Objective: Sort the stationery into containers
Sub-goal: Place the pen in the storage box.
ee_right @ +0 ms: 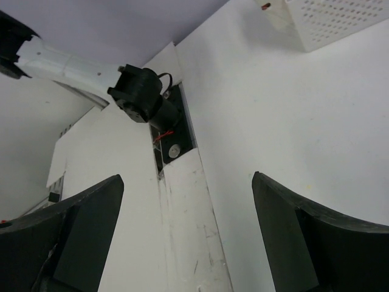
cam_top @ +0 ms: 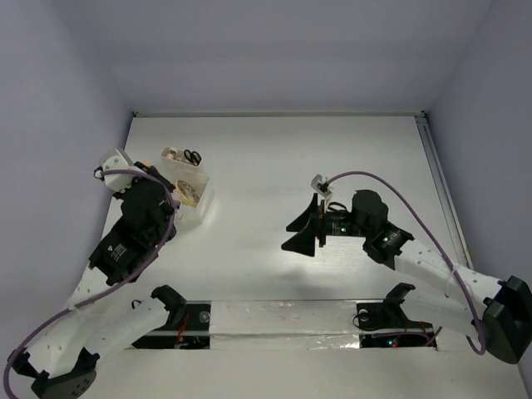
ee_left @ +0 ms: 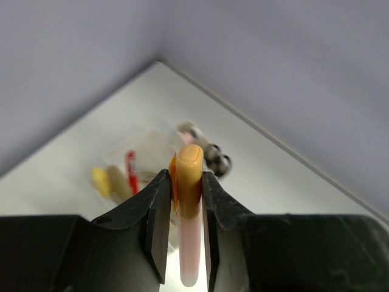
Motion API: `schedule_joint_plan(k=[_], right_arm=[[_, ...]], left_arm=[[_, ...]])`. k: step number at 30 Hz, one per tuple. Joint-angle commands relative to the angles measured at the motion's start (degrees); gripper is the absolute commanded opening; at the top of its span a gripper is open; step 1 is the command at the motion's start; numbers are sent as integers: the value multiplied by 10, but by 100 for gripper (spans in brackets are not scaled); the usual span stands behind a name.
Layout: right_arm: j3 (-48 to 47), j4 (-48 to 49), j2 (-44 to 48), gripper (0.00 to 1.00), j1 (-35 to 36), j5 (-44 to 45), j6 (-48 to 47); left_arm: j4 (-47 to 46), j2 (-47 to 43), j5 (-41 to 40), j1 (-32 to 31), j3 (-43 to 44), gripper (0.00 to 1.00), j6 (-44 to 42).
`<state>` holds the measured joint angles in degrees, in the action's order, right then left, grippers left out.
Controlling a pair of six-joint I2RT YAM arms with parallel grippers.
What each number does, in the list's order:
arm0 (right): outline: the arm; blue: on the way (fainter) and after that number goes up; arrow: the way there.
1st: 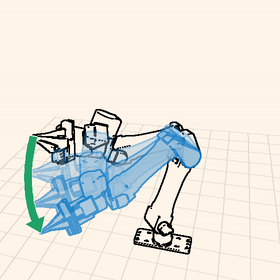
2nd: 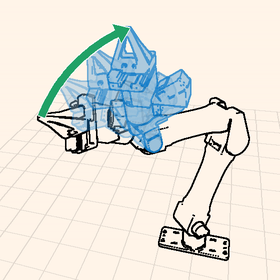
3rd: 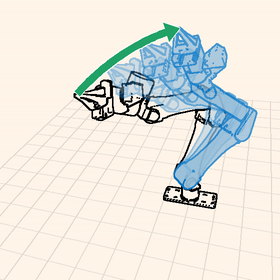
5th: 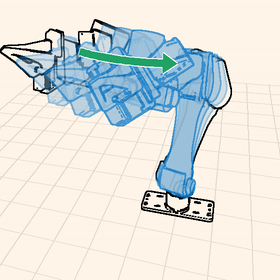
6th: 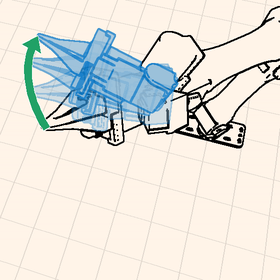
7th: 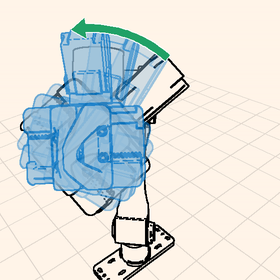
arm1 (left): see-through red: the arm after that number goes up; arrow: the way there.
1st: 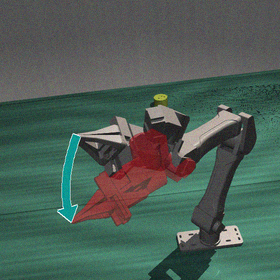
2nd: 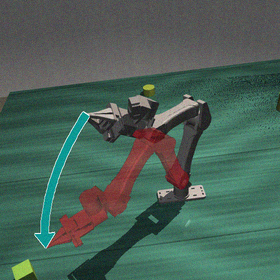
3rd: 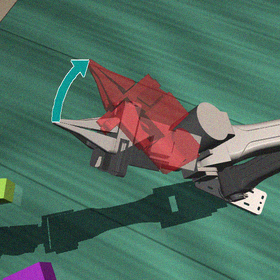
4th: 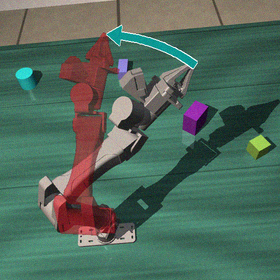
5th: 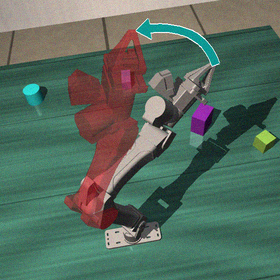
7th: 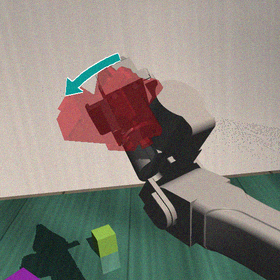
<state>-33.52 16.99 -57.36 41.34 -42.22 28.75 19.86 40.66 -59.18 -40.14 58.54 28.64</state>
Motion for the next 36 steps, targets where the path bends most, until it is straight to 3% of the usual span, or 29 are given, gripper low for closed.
schedule_joint_plan(k=[1,5,12,23,31,36], right_arm=[[3,-21,28,92,5,41,-22],[4,-36,64,93,5,47,-32],[6,-43,87,93,5,44,-34],[12,-19,73,93,5,14,-28],[12,-5,62,92,5,-2,-23],[13,-9,69,92,5,4,-27]], left_arm=[[51,35,-39,75,37,0,-40],[-15,68,53,237,21,0,-121],[-104,122,161,368,-14,0,-165],[-289,158,186,373,-106,0,-206],[-367,165,176,373,-160,0,-264],[-368,189,187,373,-166,0,-258]])
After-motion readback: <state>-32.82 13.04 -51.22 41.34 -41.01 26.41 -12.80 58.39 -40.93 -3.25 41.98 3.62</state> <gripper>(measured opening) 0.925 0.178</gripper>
